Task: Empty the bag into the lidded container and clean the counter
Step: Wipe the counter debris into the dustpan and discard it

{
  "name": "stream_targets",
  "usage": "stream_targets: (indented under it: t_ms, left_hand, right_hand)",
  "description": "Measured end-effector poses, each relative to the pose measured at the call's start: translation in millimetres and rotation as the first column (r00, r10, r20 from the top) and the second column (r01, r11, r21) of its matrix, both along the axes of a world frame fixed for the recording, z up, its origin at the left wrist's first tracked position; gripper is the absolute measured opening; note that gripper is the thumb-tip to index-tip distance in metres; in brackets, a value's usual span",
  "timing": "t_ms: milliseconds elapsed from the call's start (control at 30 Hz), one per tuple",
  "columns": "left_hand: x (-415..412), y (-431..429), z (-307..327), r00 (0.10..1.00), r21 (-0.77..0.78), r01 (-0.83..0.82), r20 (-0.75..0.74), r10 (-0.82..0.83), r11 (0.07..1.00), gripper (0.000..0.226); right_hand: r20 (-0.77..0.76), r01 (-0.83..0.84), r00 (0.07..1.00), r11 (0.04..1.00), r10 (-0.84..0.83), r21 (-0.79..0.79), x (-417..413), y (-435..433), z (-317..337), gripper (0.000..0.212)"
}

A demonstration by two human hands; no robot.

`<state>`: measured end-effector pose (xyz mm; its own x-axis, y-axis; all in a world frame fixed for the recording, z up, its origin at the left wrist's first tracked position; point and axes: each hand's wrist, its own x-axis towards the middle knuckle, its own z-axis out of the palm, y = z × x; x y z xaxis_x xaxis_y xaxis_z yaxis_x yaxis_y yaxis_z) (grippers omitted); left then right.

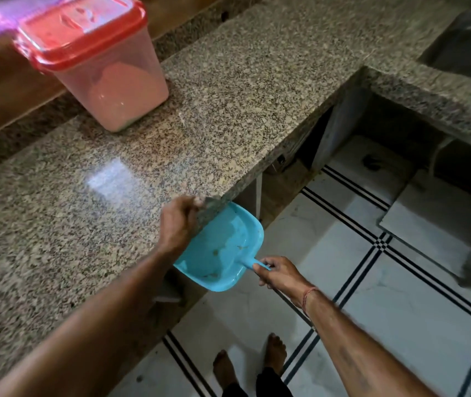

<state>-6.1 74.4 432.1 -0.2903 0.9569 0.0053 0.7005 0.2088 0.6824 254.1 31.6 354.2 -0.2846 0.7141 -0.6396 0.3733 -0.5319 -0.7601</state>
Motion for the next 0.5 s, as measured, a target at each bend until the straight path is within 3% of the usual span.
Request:
stream_targets:
  t_ms: [67, 133, 200, 267, 333, 400, 500]
  left_hand:
    - [-20, 14, 8, 0.965, -0.039, -0.207, 0.157, 0.21, 0.978, 0.015]
    - [-40, 25, 8, 0.93, -0.071, -0.344, 0.114, 0.351, 0.936, 0.019]
    - [-47, 29, 1, 0.93, -0.099, -0.362, 0.025, 0.366, 0.927, 0.022]
    - [-41, 32, -8, 0.968, -0.148, -0.247, 0.003, 0.25, 0.958, 0.022]
    - [-29, 37, -15, 0.998, -0.137, -0.035, -0.052, 0.029, 0.99, 0.024]
    - [-21, 46, -18, 0.979, -0.149, 0.133, -0.136, -0.153, 0.98, 0.03]
    - [-20, 46, -19, 0.958, -0.169, 0.177, -0.194, -0.209, 0.969, 0.043]
  right_hand:
    - [-0.005, -0.003, 1.0, 1.0, 0.003, -0.001, 2, -1, -1, 0.018]
    - [-0.01, -0.007, 1.0, 1.0, 0.007, 0.006, 5, -4, -2, 0.018]
    - [-0.017, -0.013, 1.0, 1.0, 0.013, 0.01, 8, -6, -3, 0.019]
    - [-0.021, -0.018, 1.0, 1.0, 0.018, 0.007, 10, -7, -5, 0.019]
    - [-0.018, -0.026, 1.0, 1.0, 0.026, 0.011, 11, -8, -7, 0.02]
    - [-0.012, -0.033, 0.999, 0.999, 0.033, 0.012, 11, -8, -8, 0.022]
    - [-0.008, -0.041, 0.999, 0.999, 0.041, 0.01, 11, -10, -7, 0.022]
